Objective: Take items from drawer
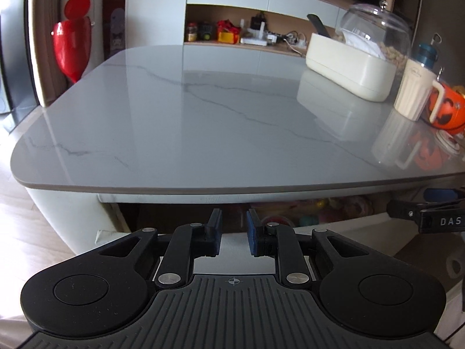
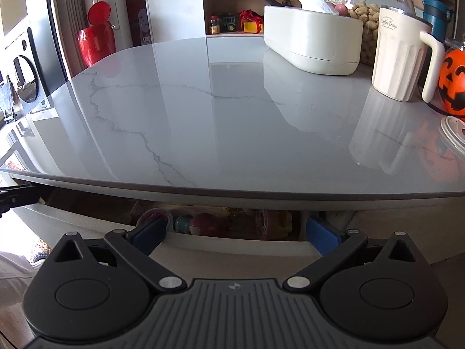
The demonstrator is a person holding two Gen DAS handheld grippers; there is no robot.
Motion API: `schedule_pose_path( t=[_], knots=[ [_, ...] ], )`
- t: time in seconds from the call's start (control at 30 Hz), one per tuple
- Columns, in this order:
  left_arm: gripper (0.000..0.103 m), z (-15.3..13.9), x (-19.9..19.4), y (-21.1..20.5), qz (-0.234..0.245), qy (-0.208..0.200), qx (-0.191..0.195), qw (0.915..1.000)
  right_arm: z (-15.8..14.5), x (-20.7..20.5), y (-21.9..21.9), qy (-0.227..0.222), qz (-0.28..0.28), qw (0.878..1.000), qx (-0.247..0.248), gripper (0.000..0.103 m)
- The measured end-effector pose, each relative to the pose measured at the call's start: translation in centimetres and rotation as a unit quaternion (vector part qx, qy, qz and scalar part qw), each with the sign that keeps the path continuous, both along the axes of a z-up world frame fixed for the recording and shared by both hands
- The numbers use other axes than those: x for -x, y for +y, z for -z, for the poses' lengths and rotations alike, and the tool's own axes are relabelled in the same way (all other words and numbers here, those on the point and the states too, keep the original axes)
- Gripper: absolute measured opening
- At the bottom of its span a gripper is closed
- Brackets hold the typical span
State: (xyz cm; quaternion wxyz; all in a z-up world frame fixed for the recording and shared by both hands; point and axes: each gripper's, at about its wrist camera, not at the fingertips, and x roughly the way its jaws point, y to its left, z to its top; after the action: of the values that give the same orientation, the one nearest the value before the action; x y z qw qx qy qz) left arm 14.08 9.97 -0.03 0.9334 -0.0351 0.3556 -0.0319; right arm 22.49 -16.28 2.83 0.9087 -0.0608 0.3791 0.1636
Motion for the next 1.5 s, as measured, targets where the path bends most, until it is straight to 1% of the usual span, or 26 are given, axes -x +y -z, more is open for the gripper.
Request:
schedule_pose_path(
  t=[0.07,0.2,0.33,0.43,0.47,0.67,0.73,0.9,1.07,1.2,1.23,1.3,1.4,1.5],
  knots=[
    [0.023,0.1,-0.1,-0.2,-0.003,0.005,-0.015,0.9999,0.0,0.3,0.0,-0.003,0.001,1.0,-0.001,0.103],
    [0.023,0.2,0.0,-0.1,-0.003,0.006,-0.015,0.9999,0.2,0.9,-0.1,-0.017,0.009,1.0,-0.006,0.102],
    [0.023,0.1,-0.1,-0.1,-0.008,0.013,-0.015,0.9998,-0.1,-0.1,-0.3,-0.014,0.029,0.999,-0.028,0.102],
    [0.023,-0.1,-0.1,-0.1,-0.008,0.02,-0.015,0.9997,0.6,-0.8,0.1,-0.001,0.033,0.999,-0.005,0.102],
    [0.023,-0.1,0.0,-0.1,-0.007,0.021,-0.014,0.9996,0.7,-0.5,0.2,-0.01,0.028,1.0,0.005,0.102],
    [0.023,-0.2,2.2,-0.1,0.006,0.026,-0.017,0.9995,0.6,0.0,-0.5,0.014,0.019,1.0,-0.004,0.102],
    [0.023,-0.3,3.1,-0.1,0.012,0.032,-0.017,0.9993,0.6,0.7,-0.9,0.026,0.015,1.0,-0.006,0.102],
    [0.023,-0.9,5.9,0.1,0.03,0.066,-0.008,0.9973,0.4,3.2,-2.0,0.056,0.004,0.998,-0.011,0.103],
    [0.023,-1.3,8.5,-0.2,0.047,0.094,-0.014,0.9944,0.3,6.7,-2.8,0.07,0.005,0.998,-0.008,0.103],
    [0.021,-1.3,10.1,-0.4,0.062,0.112,-0.016,0.9917,0.5,9.0,-3.0,0.07,0.008,0.997,-0.004,0.103],
    [0.021,-1.4,10.3,-0.3,0.062,0.105,-0.018,0.9924,0.6,9.3,-3.0,0.074,0.007,0.997,-0.005,0.103],
    [0.021,-1.4,10.1,-0.4,0.065,0.106,-0.021,0.9921,0.7,9.7,-2.9,0.065,0.008,0.998,-0.004,0.103],
    [0.021,-1.5,9.4,-0.6,0.073,0.122,-0.027,0.9895,0.8,9.6,-3.2,0.072,0.009,0.997,-0.003,0.103],
    [0.021,-1.7,8.8,-0.9,0.088,0.138,-0.041,0.9856,1.0,10.0,-3.4,0.061,0.009,0.998,-0.007,0.103]
  ],
)
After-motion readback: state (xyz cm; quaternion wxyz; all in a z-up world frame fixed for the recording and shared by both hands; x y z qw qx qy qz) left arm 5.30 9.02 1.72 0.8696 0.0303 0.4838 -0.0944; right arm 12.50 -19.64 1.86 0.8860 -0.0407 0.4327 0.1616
